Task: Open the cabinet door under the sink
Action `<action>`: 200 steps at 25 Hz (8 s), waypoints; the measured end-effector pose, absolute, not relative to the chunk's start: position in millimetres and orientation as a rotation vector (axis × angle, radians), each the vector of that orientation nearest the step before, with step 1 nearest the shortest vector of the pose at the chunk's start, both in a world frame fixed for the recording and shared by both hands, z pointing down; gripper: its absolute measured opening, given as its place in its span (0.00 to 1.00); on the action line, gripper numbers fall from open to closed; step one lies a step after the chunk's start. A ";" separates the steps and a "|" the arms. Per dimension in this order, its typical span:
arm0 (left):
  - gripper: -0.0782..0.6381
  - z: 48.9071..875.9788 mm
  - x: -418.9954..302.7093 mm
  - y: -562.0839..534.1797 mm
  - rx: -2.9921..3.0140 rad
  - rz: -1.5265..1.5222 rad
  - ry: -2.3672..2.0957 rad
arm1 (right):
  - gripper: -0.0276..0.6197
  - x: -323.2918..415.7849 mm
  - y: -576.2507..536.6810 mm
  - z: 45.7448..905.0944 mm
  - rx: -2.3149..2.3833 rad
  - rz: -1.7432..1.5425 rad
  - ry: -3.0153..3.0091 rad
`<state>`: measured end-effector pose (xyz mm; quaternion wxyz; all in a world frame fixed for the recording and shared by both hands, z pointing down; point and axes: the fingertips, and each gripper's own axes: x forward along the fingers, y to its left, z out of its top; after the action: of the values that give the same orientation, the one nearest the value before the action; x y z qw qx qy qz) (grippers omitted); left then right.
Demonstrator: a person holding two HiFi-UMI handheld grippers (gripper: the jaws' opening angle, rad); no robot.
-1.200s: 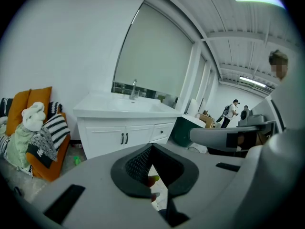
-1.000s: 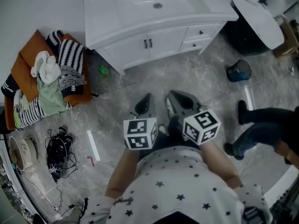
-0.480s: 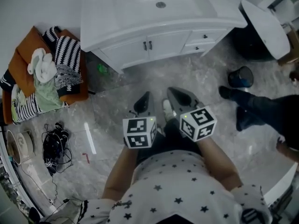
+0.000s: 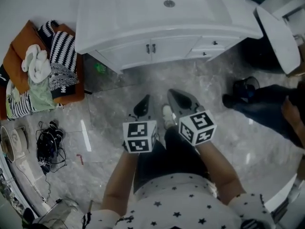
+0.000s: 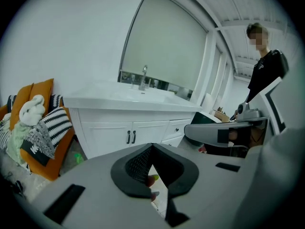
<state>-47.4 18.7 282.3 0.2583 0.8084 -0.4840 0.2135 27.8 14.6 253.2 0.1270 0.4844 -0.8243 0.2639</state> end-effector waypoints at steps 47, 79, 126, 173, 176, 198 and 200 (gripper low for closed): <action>0.11 502.5 -65.8 -121.2 2.017 0.588 -1.435 | 0.11 21.6 -188.3 491.9 1.363 0.707 -2.284; 0.11 530.7 -78.7 -151.5 1.998 0.639 -1.448 | 0.27 17.9 -266.0 536.2 1.479 0.633 -2.146; 0.11 530.6 -74.4 -120.6 1.980 0.640 -1.436 | 0.11 23.4 -226.3 535.6 1.492 0.600 -2.125; 0.11 536.9 -56.8 -68.1 1.993 0.679 -1.372 | 0.11 50.2 -161.5 533.7 1.626 0.633 -2.100; 0.11 536.1 -56.9 -67.0 1.995 0.677 -1.373 | 0.11 52.5 -156.7 533.4 1.631 0.641 -2.094; 0.11 531.2 -43.9 -44.1 2.023 0.698 -1.353 | 0.11 78.8 -117.5 535.0 1.721 0.665 -2.057; 0.10 530.4 -42.9 -43.1 2.025 0.699 -1.353 | 0.11 81.3 -114.9 535.6 1.726 0.665 -2.056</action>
<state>-42.9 -43.1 530.4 0.2996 0.7625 -0.5095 0.2632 81.3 -114.9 535.6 0.1868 0.6132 -0.7302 0.2363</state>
